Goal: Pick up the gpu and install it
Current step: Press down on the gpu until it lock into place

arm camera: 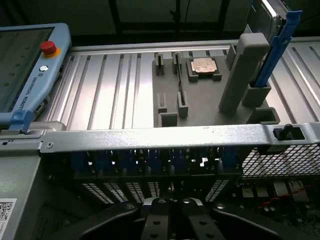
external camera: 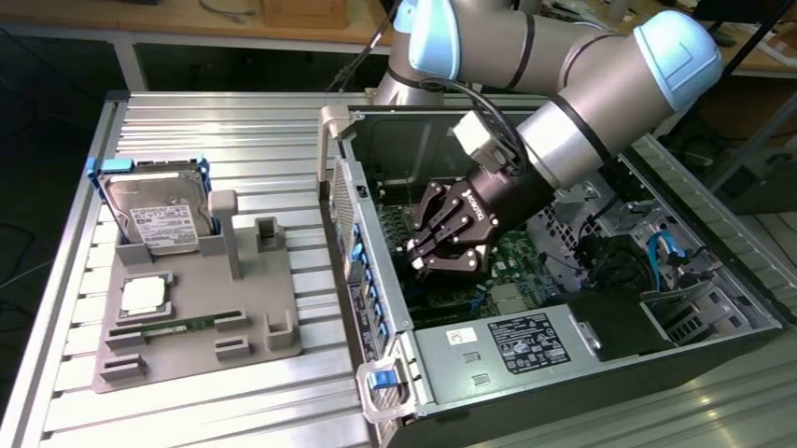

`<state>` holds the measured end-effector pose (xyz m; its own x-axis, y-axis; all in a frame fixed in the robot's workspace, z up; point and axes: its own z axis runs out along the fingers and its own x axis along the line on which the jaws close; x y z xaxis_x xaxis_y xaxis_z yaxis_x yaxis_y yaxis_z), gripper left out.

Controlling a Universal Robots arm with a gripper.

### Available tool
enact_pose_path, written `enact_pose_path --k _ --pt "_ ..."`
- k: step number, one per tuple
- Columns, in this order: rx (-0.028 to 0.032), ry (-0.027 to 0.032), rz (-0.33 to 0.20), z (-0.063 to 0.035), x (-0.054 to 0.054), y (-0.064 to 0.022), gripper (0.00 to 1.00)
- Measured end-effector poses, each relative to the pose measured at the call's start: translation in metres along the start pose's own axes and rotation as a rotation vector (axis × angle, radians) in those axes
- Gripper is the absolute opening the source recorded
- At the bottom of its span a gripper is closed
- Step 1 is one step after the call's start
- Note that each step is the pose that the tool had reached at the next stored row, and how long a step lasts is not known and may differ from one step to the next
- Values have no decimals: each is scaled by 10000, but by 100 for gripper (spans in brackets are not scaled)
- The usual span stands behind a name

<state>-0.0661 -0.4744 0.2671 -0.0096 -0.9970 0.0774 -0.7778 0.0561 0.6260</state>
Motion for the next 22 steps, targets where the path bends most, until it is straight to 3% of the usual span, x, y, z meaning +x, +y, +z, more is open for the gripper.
enact_pose_path --k 1,3,16,22 --pt "0 100 81 -1 -3 1 11" --pt "0 184 150 -1 -15 1 11" --pt "2 187 152 67 -48 1 11" --pt "2 195 155 66 -169 1 11"
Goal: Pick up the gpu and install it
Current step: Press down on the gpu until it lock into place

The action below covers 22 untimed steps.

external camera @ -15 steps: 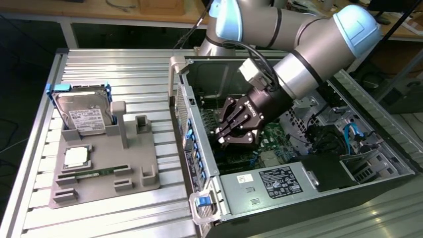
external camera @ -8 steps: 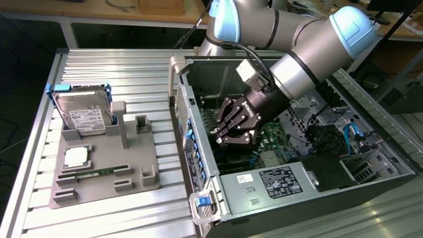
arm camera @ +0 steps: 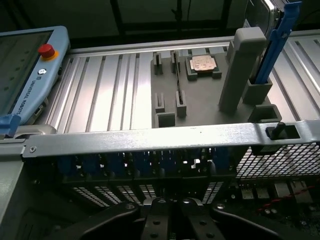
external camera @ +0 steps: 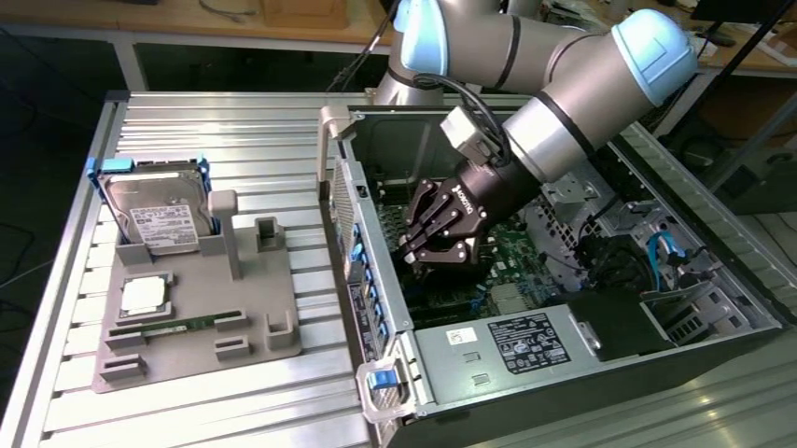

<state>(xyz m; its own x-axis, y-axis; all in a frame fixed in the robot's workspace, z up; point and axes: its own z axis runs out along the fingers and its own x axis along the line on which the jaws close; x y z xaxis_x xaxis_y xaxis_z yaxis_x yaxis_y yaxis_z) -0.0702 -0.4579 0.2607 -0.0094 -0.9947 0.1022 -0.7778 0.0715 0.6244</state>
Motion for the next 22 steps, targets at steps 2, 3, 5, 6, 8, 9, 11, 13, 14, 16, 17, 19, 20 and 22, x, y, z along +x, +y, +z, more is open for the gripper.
enact_pose_path --k 2,3,5,6,8,9,11,13,14,16,17,19,20,22 --pt "-1 -2 0 -1 -25 1 11" --pt "-2 -3 0 0 -34 2 11" --pt "-2 -3 1 1 -38 1 11" --pt "-3 -2 1 2 -38 0 11" --pt "-1 -2 0 5 -39 -3 11" --pt "-3 -14 -7 7 -28 -3 11" --pt "-1 -71 -55 11 13 -8 11" --pt "-24 -103 -83 11 31 -12 11" --pt "-56 -111 -92 7 34 -16 11" --pt "-148 -142 -126 -9 37 -31 11" --pt "-201 -160 -150 -19 36 -47 11" --pt "-313 -171 -172 -40 37 -73 11" --pt "-340 -168 -173 -47 37 -80 11" --pt "-403 -165 -179 -61 37 -98 11"
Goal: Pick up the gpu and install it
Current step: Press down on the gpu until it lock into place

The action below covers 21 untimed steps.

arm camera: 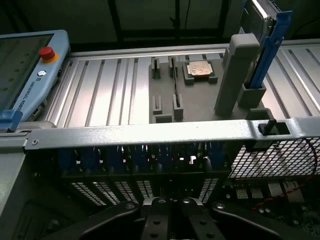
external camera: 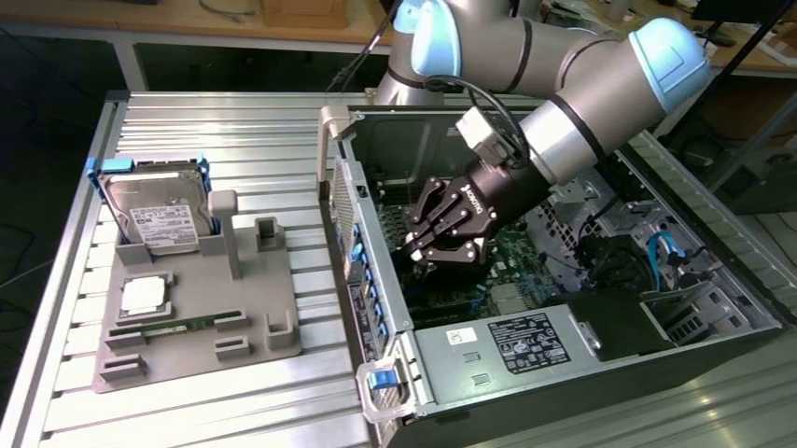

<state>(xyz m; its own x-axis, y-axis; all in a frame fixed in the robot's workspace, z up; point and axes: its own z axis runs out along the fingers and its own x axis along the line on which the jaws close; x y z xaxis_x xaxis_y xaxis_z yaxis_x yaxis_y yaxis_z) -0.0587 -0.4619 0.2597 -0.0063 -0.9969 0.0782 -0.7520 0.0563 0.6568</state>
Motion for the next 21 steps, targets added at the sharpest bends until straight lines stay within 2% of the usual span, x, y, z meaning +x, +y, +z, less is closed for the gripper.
enact_pose_path --k 3,7,9,13,17,21 --pt "-122 -29 -29 -13 -1 -17 11" --pt "-341 -44 -21 -18 -16 -18 11" --pt "-420 -51 -15 -18 -28 -18 11" --pt "-476 -46 -16 -18 -50 -20 11" --pt "-519 -46 -18 -11 -125 -27 11" --pt "-524 -46 -19 3 -143 -30 11"
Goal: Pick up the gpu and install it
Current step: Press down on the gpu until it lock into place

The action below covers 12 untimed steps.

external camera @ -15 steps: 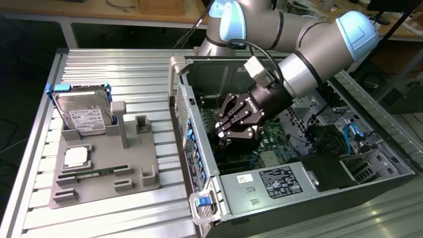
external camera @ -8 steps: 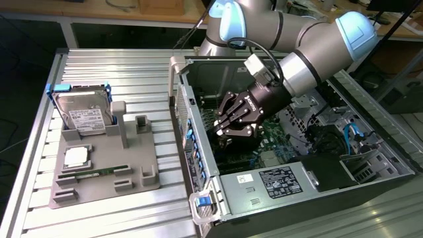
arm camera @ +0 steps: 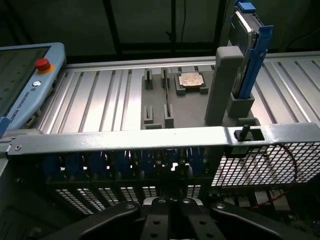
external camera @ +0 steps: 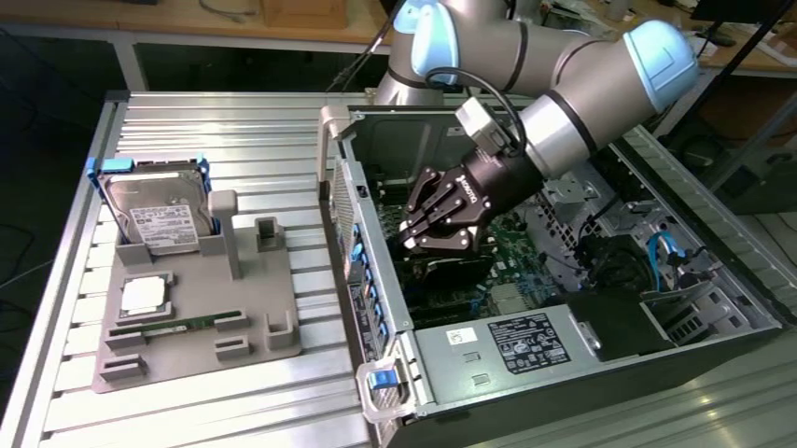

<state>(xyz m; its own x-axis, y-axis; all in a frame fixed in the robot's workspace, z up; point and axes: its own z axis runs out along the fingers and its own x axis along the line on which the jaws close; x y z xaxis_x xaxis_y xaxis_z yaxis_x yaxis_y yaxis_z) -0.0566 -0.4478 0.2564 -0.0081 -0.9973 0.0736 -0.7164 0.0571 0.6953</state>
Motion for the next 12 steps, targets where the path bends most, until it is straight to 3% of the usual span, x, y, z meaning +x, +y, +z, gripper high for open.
enact_pose_path --k 12 --pt "-27 8 0 48 -34 0 11"
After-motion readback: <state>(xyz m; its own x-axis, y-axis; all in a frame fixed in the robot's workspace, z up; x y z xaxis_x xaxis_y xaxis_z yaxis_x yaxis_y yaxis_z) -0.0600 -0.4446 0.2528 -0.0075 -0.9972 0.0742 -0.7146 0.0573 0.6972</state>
